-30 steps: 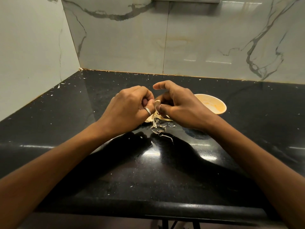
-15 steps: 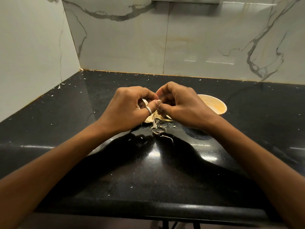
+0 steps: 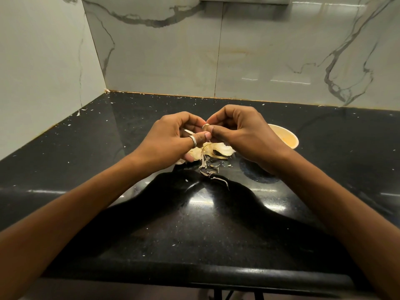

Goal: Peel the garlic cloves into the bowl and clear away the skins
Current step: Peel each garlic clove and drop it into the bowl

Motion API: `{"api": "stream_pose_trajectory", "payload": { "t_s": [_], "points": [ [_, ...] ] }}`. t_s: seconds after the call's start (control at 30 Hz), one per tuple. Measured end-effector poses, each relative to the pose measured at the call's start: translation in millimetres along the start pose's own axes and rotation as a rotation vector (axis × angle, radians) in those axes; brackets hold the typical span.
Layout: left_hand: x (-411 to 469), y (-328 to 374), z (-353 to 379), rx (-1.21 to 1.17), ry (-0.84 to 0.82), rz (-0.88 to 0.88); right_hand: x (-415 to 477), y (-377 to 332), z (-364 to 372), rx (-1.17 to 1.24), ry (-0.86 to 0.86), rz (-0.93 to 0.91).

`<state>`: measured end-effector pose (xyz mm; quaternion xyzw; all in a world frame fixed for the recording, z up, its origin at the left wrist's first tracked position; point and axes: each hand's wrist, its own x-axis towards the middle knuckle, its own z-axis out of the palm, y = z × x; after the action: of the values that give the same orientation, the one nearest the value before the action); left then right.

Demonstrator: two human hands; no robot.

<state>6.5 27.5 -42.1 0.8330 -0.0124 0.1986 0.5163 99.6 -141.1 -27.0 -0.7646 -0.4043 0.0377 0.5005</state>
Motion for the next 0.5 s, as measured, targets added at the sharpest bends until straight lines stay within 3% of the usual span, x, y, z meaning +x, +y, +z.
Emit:
{"api": "stream_pose_trajectory", "payload": {
  "t_s": [0.5],
  "points": [
    [0.5,1.8,-0.9,-0.034,0.111,-0.074,-4.8,-5.5,6.8,0.071,-0.046,0.052]
  ]
}}
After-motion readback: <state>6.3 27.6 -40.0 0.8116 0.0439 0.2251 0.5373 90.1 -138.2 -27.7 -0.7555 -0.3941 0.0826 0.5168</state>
